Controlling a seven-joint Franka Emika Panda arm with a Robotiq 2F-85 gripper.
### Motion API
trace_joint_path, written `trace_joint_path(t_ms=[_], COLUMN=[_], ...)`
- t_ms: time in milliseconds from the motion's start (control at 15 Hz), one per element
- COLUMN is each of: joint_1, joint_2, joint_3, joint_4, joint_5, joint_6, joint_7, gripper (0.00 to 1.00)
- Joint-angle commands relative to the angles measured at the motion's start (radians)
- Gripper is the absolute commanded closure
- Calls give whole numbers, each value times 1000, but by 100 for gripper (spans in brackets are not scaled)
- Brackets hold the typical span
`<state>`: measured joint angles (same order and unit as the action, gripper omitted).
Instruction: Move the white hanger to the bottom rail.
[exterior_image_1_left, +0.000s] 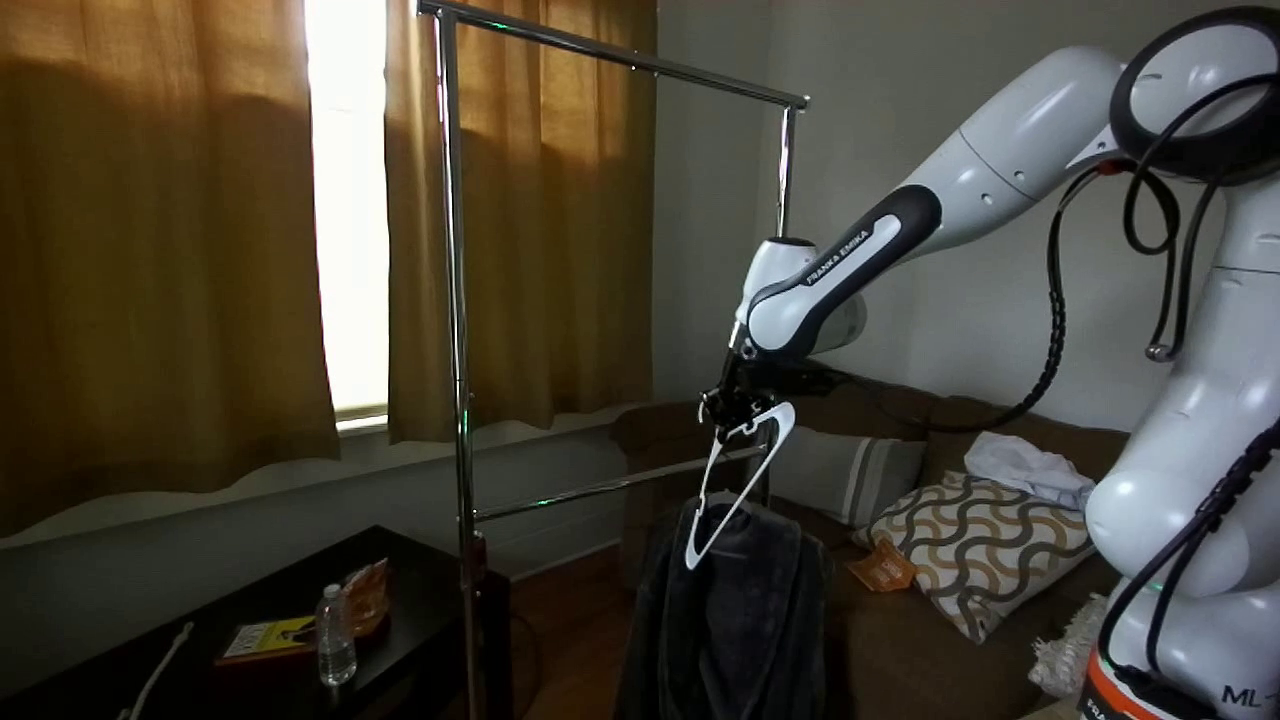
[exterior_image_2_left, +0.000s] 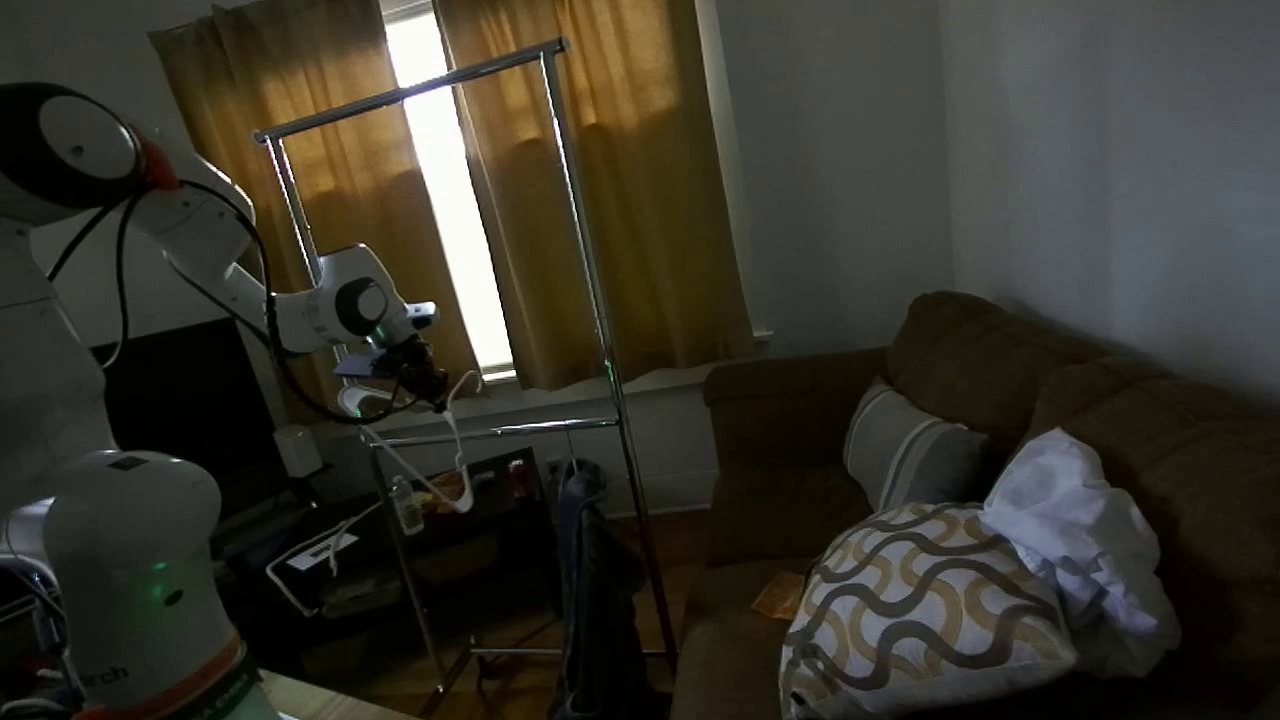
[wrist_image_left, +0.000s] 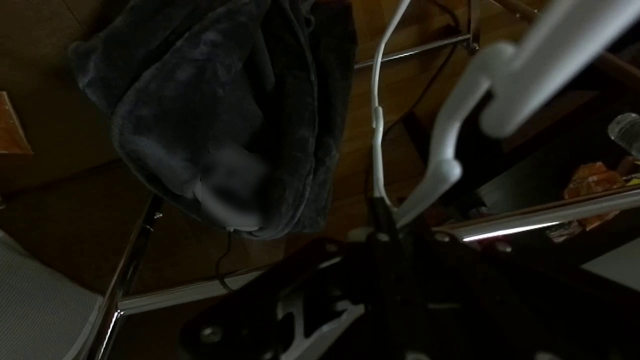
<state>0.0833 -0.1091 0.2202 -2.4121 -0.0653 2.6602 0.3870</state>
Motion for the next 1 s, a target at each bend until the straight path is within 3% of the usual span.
trace_joint_path(t_ms=[0,467,533,867,933], joint_1=[2,27,31,38,38], joint_2=[79,226,171,220,220], joint_3=[-22,-57,-62,-70,-70], joint_4=[44,171,130,169,170], joint_5=[-51,-69,-60,-57,-57], joint_6=[49,58,48,48,48], joint_7=[-23,-85,-66,-84,-84], gripper=[98,98,92,92,98])
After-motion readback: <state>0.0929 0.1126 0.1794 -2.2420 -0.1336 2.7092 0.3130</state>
